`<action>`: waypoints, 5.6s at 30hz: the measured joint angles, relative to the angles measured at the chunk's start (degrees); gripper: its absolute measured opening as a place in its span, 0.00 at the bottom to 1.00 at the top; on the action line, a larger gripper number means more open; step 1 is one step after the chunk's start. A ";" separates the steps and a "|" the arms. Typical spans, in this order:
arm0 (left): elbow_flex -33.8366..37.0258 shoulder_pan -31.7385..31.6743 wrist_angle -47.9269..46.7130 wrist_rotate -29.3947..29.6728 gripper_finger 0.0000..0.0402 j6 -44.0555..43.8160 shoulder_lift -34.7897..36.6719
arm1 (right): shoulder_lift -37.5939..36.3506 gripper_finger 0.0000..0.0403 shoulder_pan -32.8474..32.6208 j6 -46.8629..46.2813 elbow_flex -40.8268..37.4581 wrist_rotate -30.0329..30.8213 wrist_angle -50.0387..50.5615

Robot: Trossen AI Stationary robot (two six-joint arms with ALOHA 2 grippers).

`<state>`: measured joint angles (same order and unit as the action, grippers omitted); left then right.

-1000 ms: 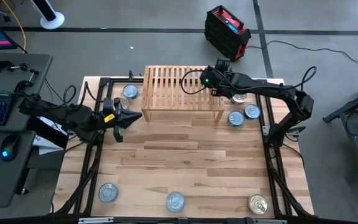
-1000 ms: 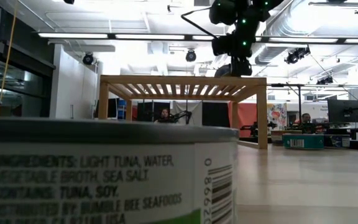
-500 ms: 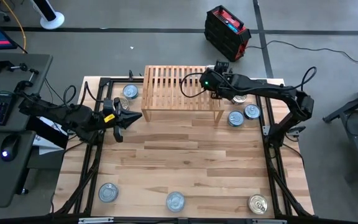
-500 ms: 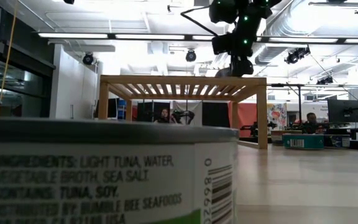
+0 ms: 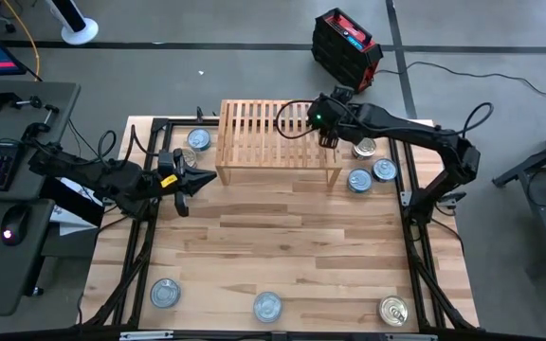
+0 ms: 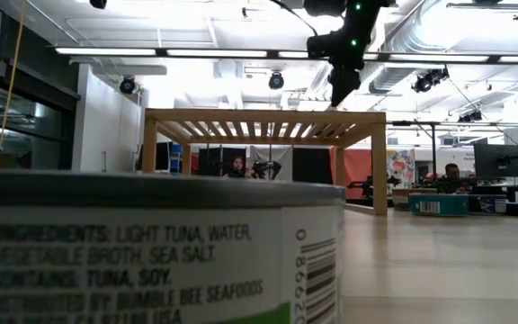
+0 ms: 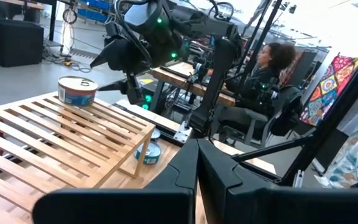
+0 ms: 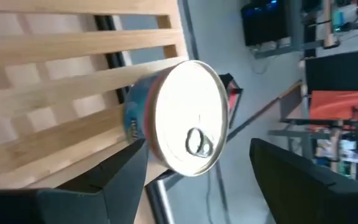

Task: Stack canned seafood by type on shelf
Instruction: Put the blue-pink tuna can on the shelf, then stack the blue-pink tuna can on top of the other blue-pink tuna can on the shelf

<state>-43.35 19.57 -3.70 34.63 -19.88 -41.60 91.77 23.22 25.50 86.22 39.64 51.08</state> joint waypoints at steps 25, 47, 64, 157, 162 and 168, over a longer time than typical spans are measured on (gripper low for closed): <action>0.00 -0.07 -1.18 -5.60 0.00 -4.47 0.00 | -29.55 0.17 -31.66 -77.15 -32.76 -28.59 12.11; -0.13 1.48 -0.22 -12.62 0.00 -1.56 -14.74 | -9.24 0.00 -71.56 -111.18 -39.37 -71.97 -21.69; -2.32 1.44 0.50 -17.16 0.00 -0.46 -35.34 | 0.49 0.00 -71.29 -103.59 -39.15 -74.30 -21.49; 0.27 -4.06 -6.75 -14.77 0.00 -7.46 -24.29 | 17.06 0.73 -36.54 -27.15 -1.71 -41.57 -23.73; 0.20 1.06 -5.09 -10.80 0.00 -13.02 -17.05 | 22.19 0.82 -35.89 -23.01 2.77 -43.91 -15.80; 0.24 6.05 -3.85 -6.49 0.00 -16.31 -11.90 | 24.00 0.82 -36.09 -19.04 2.93 -44.44 -14.00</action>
<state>-43.11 25.62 -7.56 28.14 -36.19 -53.51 115.77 -12.86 6.46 89.15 -4.80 37.08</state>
